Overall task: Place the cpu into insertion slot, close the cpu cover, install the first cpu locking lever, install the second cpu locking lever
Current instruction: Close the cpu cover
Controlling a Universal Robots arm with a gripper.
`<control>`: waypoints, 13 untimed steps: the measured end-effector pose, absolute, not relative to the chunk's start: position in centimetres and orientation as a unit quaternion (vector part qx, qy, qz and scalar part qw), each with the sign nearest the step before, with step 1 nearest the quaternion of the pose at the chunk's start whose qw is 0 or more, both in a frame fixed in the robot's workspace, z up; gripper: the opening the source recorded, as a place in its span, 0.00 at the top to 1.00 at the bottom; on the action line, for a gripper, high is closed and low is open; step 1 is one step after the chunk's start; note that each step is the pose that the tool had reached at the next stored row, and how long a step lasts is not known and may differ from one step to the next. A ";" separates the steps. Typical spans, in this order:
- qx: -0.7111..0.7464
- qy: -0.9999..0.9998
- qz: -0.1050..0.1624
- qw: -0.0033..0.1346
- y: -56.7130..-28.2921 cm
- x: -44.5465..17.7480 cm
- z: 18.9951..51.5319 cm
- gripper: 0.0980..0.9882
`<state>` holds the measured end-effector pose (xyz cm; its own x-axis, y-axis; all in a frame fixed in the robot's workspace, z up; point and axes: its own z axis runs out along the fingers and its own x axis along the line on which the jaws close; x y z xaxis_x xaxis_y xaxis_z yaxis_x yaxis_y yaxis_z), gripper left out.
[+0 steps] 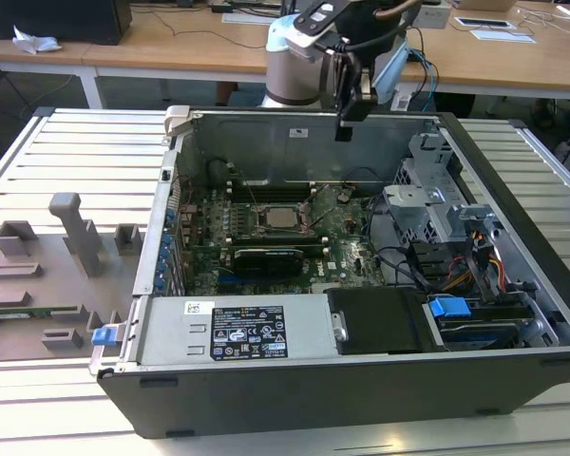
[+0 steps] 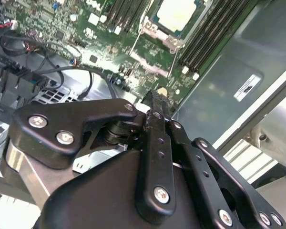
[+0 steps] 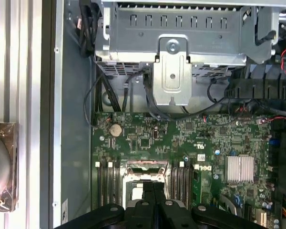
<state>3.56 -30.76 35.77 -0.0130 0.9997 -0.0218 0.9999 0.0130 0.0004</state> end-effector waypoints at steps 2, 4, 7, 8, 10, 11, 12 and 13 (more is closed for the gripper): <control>0.702 0.712 -0.008 0.008 -30.7 4.1 35.8 0.99; 0.702 0.712 -0.008 0.007 -30.7 4.8 35.8 0.99; 0.702 0.712 -0.009 0.007 -30.7 5.3 35.7 0.99; 0.702 0.712 -0.009 0.007 -30.7 5.3 35.6 0.99; 0.702 0.712 -0.009 0.007 -30.7 5.3 35.3 0.99; 0.702 0.712 -0.009 0.007 -30.7 5.3 35.0 0.99; 0.702 0.712 -0.009 0.007 -30.7 5.3 34.9 0.99; 0.702 0.712 -0.009 0.007 -30.7 5.3 34.6 0.99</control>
